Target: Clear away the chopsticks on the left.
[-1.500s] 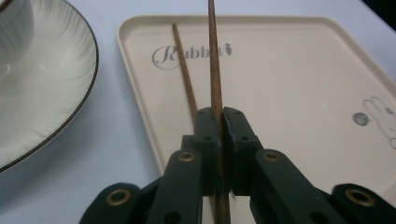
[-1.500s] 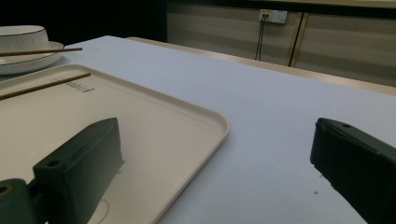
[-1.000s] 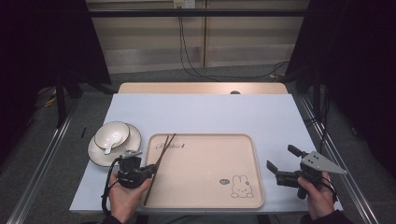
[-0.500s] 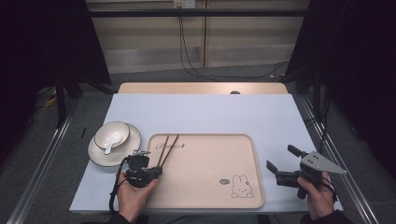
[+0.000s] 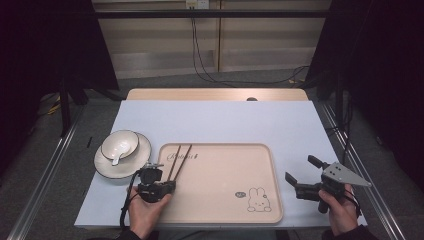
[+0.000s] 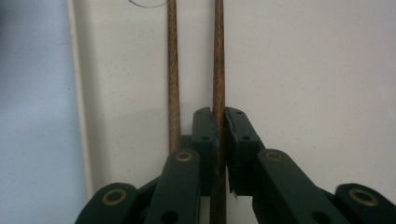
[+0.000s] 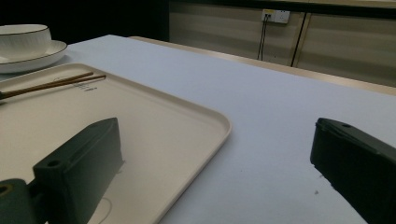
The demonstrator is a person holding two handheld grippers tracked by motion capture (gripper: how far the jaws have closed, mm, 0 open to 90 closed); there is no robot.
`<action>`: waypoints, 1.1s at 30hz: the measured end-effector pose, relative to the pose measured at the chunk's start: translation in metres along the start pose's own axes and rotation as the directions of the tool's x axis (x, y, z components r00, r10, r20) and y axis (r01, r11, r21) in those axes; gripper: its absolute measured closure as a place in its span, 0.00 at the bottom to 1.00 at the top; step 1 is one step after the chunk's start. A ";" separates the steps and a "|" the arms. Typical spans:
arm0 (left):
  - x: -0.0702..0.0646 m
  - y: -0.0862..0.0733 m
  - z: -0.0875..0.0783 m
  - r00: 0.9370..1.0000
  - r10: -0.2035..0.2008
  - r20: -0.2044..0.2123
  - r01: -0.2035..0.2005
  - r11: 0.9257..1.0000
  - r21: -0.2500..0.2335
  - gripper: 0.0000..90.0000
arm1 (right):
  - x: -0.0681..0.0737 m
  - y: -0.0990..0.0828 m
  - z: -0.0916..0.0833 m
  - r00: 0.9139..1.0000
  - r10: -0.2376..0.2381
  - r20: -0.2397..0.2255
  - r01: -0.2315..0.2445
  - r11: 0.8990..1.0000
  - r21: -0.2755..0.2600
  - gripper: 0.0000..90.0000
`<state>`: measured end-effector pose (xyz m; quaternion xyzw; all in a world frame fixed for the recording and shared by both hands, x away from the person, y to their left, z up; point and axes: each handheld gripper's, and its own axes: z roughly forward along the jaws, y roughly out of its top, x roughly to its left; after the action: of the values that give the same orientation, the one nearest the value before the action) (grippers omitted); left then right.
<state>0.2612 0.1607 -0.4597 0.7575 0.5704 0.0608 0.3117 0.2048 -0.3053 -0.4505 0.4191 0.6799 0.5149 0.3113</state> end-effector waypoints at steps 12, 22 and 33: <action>0.002 0.000 -0.002 0.998 0.024 0.056 -0.022 0.999 -0.027 0.82 | 0.000 0.000 0.000 1.000 0.002 0.001 -0.002 1.000 0.000 0.02; 0.001 0.002 -0.016 0.977 0.166 0.133 -0.147 0.979 -0.140 0.50 | -0.001 0.000 0.000 1.000 -0.001 -0.002 0.001 1.000 -0.003 0.02; 0.009 0.005 -0.038 0.934 0.289 0.210 -0.207 0.916 -0.342 0.06 | -0.001 0.000 0.000 1.000 0.000 -0.001 0.000 1.000 -0.004 0.02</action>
<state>0.2515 0.1837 -0.4294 0.7661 0.4067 0.0920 0.4891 0.2049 -0.3058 -0.4504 0.4182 0.6792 0.5162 0.3119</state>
